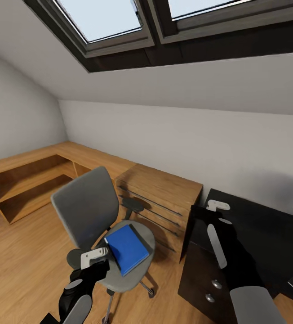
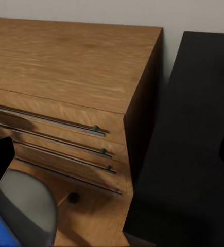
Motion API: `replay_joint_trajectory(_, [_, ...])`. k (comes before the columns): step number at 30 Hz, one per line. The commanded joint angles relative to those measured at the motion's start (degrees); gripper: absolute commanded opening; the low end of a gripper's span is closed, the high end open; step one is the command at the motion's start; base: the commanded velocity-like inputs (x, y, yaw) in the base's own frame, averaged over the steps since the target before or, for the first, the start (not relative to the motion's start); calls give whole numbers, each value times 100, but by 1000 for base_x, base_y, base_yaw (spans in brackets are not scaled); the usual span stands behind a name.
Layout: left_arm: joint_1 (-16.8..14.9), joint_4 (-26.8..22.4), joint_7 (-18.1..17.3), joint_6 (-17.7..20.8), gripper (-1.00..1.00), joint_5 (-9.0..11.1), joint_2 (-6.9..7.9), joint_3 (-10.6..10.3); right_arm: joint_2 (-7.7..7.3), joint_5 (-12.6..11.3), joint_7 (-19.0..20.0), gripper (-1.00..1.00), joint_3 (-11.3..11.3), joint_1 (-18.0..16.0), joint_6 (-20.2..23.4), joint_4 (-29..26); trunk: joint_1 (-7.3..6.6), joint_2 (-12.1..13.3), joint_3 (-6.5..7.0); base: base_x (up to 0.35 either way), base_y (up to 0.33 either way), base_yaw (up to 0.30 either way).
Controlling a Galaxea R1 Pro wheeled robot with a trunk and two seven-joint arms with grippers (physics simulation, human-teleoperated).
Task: In the bedroom, organize the workspace by keeping the computer under the desk, ensuring the monitor is on the desk, placing the keyboard on the desk next to the monitor, placing the mouse on the desk next to the keyboard, moving the folder from the swivel chair onto the desk next to the mouse, stacking the notebook on top of the folder with the pen on top of the notebook, and positioning the swivel chair next to the desk.
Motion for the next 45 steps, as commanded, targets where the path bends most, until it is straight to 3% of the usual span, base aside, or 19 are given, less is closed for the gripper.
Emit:
replay_joint_trajectory(1, [-10, -4, 55, 19, 100, 34, 5, -8, 3, -61, -42, 100, -4, -3, 19, -8, 1, -6, -8, 0, 0, 276])
replay_joint_trajectory(8, [-10, 6, 80, 17, 100, 37, 12, 121, 6, -63, -42, 100, -3, -3, 13, -4, 1, -6, -8, 0, 0, 277])
replay_joint_trajectory(16, [-8, 123, 71, 18, 100, 52, 10, 668, 7, -64, -38, 100, -2, -3, 12, 2, 1, -6, -8, 0, 0, 278])
replay_joint_trajectory(26, [-9, 477, 34, 20, 100, 68, 2, 1830, 7, -66, -34, 100, 49, -3, 4, 12, 1, -6, -8, 0, 0, 278])
replay_joint_trajectory(27, [-8, 570, 27, 21, 100, 78, 3, 2032, 7, -66, -34, 100, 62, -3, 3, 15, 1, -6, -8, 0, 0, 278])
replay_joint_trajectory(33, [-9, 823, -66, 30, 100, 107, 8, 2512, 10, -66, -33, 100, 81, -3, -1, 58, 1, -6, -8, 0, 0, 278])
replay_joint_trajectory(37, [-5, 1116, -382, 45, 100, 115, 22, 2634, 14, -66, -33, 100, 95, -3, -6, 141, 1, -6, -8, 0, 0, 278])
replay_joint_trajectory(38, [1, 1554, -780, 68, 100, 114, 70, 2660, 15, -66, -33, 100, 138, -3, -7, 208, 1, -6, -9, 0, 0, 256])
replay_joint_trajectory(40, [-6, 1753, -918, 76, 100, 115, 99, 2664, 15, -69, -31, 100, 159, -3, -7, 218, 1, -6, -12, 0, 0, 200])
replay_joint_trajectory(43, [-346, 2632, -1608, 95, 100, 117, 339, 2669, 12, -80, -16, 100, 209, -3, -8, 239, 1, -6, -13, 0, 0, 65])
replay_joint_trajectory(44, [-451, 2794, -1924, 83, 100, 100, 404, 2669, 9, -82, 10, 100, 218, -3, 5, 293, 1, -6, -13, 0, 0, 8])
replay_joint_trajectory(45, [-462, 2769, -1960, 83, 100, 98, 409, 2668, 8, -83, 15, 100, 219, -3, 8, 313, 1, -6, -13, 0, 0, 6])
